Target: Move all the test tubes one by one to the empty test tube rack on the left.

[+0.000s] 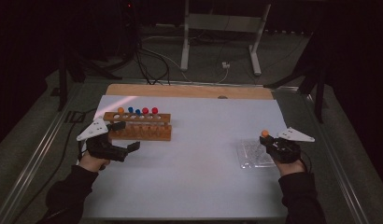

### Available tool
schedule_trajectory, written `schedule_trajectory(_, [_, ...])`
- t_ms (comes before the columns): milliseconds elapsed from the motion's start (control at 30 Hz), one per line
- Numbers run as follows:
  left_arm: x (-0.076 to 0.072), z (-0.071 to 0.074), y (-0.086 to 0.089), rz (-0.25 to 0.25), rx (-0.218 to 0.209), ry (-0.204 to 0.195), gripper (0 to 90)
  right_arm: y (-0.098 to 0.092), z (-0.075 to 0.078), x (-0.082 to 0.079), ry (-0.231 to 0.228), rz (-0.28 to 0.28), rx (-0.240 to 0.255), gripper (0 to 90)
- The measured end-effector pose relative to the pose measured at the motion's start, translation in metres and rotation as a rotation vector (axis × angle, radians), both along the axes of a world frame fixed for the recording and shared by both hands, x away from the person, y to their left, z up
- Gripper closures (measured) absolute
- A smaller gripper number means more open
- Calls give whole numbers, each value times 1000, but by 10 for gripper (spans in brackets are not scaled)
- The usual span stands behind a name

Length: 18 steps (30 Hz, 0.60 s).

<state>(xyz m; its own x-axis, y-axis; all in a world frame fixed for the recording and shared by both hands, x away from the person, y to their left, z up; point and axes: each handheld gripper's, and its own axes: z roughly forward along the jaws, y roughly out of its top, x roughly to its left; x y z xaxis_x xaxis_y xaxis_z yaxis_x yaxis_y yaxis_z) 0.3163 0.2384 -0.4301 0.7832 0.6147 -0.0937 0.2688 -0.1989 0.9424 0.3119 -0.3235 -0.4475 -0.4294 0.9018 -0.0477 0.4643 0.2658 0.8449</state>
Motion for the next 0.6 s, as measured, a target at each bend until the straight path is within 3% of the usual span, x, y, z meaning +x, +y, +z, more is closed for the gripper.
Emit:
schedule_trajectory(200, [-2, 7, -3, -8, -3, -9, 7, 5, 37, -16, -125, 20, -9, 749])
schedule_trajectory(333, [-6, 12, -9, -30, -1, -18, 7, 18, 56, -27, -185, 74, -2, 749])
schedule_trajectory(467, [-8, 18, -20, -72, -11, -16, 7, 41, 60, -33, -191, 161, -12, 749])
schedule_trajectory(600, [-8, 23, -34, -130, -16, -5, 7, 60, 56, -34, -167, 237, -12, 749])
